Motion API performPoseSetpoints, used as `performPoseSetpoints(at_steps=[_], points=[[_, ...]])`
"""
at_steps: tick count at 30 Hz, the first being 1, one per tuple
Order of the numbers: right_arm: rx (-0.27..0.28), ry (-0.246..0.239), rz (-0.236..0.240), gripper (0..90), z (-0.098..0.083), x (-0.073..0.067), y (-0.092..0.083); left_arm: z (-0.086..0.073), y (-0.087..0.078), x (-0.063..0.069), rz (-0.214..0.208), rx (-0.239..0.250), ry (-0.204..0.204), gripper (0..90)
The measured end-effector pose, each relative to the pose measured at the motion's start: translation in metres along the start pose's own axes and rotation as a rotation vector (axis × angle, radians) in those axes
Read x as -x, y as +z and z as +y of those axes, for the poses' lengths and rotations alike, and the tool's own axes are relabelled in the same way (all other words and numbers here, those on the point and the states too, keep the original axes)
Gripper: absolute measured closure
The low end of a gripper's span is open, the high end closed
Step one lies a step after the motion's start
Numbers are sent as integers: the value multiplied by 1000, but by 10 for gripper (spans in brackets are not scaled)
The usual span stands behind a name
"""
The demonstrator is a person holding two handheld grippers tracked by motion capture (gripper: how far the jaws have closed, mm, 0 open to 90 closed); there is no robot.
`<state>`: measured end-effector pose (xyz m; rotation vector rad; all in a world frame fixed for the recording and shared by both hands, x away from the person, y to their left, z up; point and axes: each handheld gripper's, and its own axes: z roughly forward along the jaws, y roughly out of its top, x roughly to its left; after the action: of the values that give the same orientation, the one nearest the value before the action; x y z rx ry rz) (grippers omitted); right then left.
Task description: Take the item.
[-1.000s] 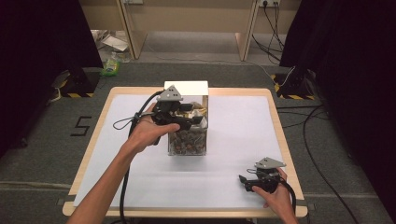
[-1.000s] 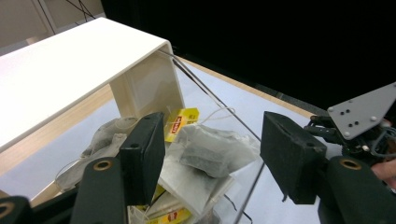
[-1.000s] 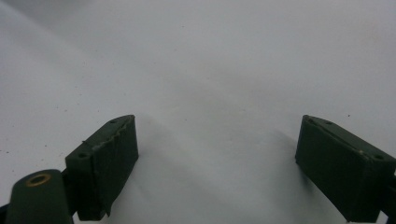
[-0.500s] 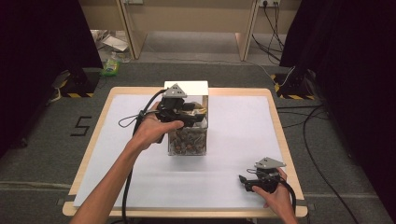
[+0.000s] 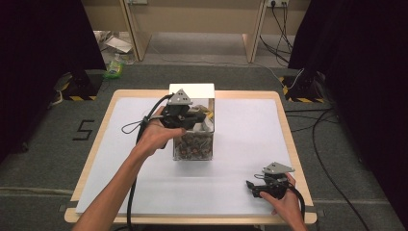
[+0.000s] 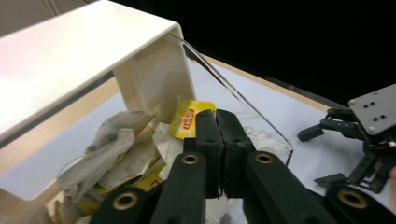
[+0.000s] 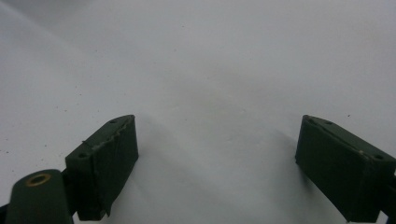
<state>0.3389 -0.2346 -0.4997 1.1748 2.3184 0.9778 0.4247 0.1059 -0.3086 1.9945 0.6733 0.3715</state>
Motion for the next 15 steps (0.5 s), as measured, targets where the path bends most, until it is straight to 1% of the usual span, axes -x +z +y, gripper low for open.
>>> performPoseSetpoints(at_steps=[6,11,15], points=[[0,-1,1,136,0,0,0,1,-5,5,11,11,26,894],[1,-2,1,136,0,0,0,1,-11,6,15,29,29,894],[1,-2,0,136,0,0,0,3,-21,4,20,56,21,894]])
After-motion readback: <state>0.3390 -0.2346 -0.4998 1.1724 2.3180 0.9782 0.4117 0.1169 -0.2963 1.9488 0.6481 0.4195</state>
